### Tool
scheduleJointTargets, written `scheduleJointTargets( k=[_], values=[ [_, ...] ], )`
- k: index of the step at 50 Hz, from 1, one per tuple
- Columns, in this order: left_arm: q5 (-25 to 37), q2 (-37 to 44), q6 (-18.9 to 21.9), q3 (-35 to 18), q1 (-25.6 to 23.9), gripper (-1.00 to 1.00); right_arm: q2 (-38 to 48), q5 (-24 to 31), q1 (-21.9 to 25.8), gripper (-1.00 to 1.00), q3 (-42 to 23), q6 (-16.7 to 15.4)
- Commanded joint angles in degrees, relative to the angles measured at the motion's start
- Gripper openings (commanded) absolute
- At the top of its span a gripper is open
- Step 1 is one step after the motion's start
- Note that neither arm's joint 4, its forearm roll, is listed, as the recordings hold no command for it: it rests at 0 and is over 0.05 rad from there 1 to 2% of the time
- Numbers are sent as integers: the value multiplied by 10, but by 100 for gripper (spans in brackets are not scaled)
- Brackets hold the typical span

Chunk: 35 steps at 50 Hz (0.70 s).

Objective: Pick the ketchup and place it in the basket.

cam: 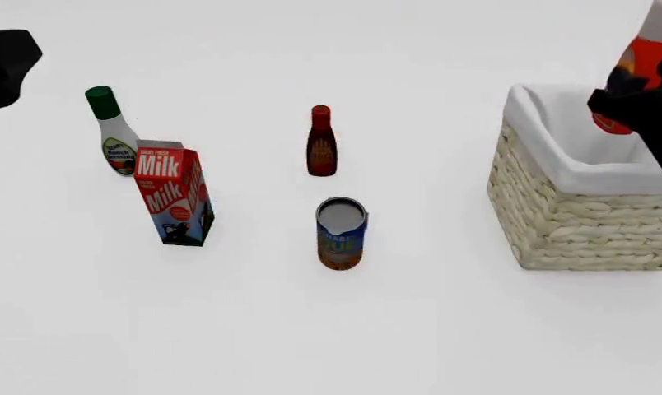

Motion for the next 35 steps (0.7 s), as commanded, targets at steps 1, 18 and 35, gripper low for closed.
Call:
scheduleJointTargets(
  k=[1, 18, 35],
  values=[
    [-2, 1, -1, 2, 0, 100, 25, -15, -9, -100, -3, 11],
    [0, -1, -2, 0, 0, 100, 60, -29, -17, -100, -7, 7],
    [0, -4, -5, 2, 2, 100, 88, -33, -25, -100, -14, 0]
  ],
)
